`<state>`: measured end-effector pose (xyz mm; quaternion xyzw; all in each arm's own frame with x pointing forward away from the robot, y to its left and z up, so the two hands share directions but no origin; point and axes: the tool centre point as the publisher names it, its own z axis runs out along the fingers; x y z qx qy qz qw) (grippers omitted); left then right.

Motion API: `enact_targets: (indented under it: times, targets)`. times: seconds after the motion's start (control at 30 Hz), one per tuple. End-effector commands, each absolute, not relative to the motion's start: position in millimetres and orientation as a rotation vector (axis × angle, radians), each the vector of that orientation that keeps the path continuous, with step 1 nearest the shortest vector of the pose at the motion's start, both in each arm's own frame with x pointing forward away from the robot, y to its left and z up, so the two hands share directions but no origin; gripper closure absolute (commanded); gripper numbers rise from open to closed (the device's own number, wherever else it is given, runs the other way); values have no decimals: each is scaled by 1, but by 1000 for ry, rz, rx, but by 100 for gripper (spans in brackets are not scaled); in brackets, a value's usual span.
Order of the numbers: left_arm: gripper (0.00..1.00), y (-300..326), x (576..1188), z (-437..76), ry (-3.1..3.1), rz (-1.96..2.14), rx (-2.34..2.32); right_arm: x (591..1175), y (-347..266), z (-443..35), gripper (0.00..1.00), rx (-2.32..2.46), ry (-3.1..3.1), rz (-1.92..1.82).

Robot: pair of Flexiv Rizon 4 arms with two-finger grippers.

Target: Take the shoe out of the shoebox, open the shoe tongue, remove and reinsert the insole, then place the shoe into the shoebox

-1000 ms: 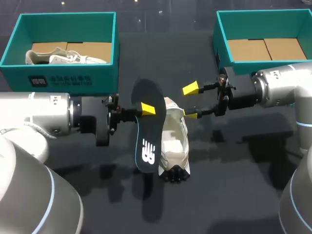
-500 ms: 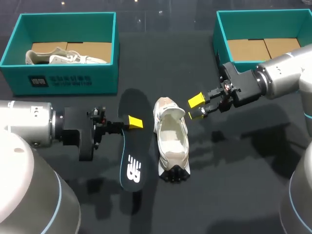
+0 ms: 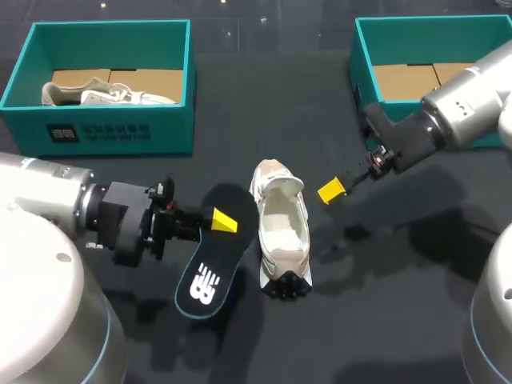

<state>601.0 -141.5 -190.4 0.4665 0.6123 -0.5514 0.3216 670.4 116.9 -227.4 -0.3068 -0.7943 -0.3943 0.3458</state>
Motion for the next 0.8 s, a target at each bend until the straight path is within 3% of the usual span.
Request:
enact_targets:
  times: [0.03, 0.27, 0.47, 0.8]
  targets:
    - [100, -136, 609, -187, 1672, -1905, 1214, 668, 116, -217, 0, -834, -2111, -998]
    - [100, -154, 597, -199, 1706, -2006, 1130, 666, 116, -219, 0, -807, -2186, -951]
    - [100, -175, 575, -211, 1767, -2181, 1020, 649, 99, -253, 0, -498, -2407, -823]
    - [100, -178, 572, -211, 1834, -2129, 1023, 646, 93, -261, 0, -457, -2405, -789]
